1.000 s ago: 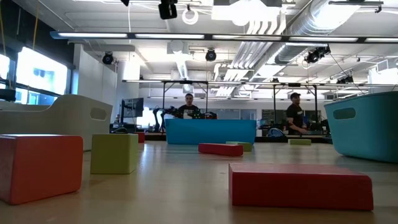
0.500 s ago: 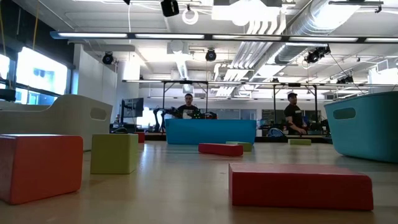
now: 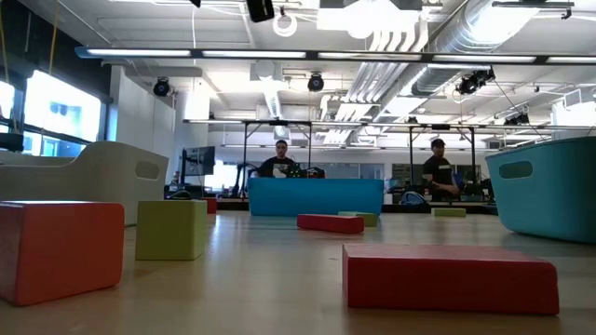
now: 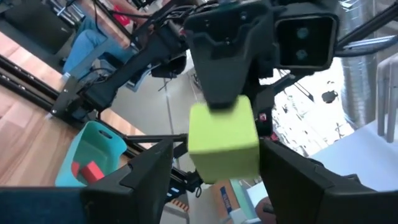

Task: Sort & place blocks by color
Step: Put the bottom right green block into the white bin

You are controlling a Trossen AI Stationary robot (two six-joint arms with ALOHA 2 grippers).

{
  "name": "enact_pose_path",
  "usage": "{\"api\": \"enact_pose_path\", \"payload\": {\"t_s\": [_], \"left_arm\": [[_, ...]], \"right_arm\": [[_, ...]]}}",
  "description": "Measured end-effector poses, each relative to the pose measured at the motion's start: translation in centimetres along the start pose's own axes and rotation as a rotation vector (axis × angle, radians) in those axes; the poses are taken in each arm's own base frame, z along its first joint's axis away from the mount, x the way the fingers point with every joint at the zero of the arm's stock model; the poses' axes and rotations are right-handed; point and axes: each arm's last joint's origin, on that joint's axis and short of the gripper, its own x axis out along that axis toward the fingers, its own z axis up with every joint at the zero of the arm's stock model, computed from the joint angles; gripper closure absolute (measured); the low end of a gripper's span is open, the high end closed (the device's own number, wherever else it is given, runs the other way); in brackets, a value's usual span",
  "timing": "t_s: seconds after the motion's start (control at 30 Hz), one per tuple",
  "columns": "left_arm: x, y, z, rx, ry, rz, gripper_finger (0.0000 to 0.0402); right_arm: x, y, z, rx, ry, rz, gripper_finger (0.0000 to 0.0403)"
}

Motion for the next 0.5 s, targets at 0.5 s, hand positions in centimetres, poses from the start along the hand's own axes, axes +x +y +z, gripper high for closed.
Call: {"api": "enact_pose_path", "payload": {"t_s": [0.5], "left_arm": [[0.5,1.0,0.2,0.011,0.006,-0.004,0.0262]], "right_arm": [[1.2,0.2,-0.7,-0.02,0.059,-0.013,0.0309]]}}
